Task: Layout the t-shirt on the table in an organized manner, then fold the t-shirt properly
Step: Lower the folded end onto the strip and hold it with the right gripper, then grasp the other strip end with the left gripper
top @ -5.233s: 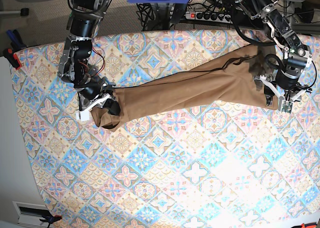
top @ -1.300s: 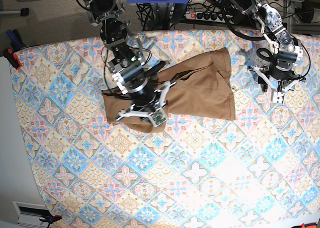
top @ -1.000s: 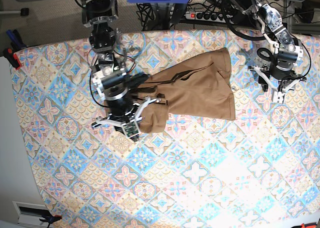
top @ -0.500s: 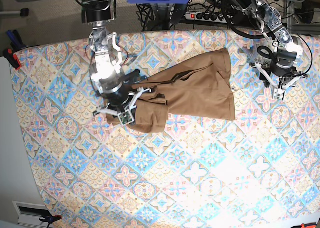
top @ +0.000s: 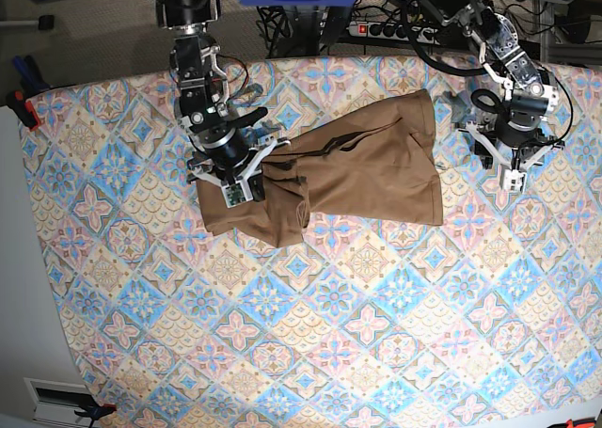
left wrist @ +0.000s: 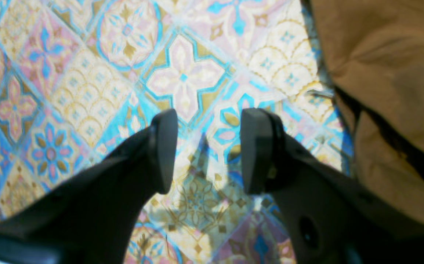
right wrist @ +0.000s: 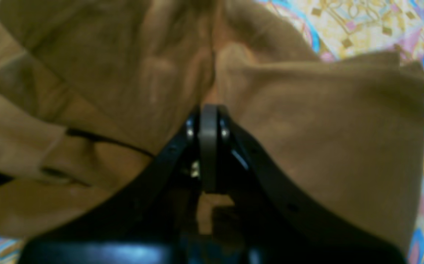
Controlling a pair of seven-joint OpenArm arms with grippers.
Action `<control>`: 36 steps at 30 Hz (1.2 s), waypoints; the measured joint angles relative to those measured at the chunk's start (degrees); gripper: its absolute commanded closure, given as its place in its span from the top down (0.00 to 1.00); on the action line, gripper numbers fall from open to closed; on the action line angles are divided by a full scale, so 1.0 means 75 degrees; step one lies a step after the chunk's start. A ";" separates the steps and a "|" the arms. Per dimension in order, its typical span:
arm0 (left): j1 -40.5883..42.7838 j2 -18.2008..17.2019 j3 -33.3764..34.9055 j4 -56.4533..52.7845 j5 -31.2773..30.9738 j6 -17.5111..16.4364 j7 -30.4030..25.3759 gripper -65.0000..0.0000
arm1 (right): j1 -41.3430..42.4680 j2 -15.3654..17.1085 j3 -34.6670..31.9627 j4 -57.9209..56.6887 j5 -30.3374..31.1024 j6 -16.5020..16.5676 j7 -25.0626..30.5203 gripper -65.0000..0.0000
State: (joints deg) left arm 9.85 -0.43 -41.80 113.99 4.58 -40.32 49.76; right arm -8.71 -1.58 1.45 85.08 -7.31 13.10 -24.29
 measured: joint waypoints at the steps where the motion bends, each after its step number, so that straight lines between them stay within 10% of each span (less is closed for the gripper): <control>1: 0.0003 0.0032 0.0000 0.0000 -0.0006 0.0000 -0.0003 0.41 | -0.0006 -0.0003 0.0012 0.0009 0.0000 0.0000 -0.0003 0.00; 11: -0.0318 0.0210 -0.0017 0.0000 -0.2690 0.0012 0.0562 0.41 | -0.0769 0.0006 0.0379 0.1973 -0.0105 -0.0047 -0.0443 0.00; 18: -0.0705 -0.0828 -0.0256 -0.1743 -0.5359 0.0055 0.2655 0.41 | -0.0933 0.0000 0.0341 0.2716 -0.0108 0.0038 -0.1967 0.53; 36: -0.0973 -0.1180 0.0737 -0.4089 -0.5700 0.0055 0.2226 0.41 | -0.1172 0.0000 0.0326 0.2920 -0.0090 0.0029 -0.1903 0.60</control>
State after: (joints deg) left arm 2.55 -9.28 -36.27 83.33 -38.17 -39.90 66.46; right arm -17.50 -1.58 3.90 106.98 -7.99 13.32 -38.57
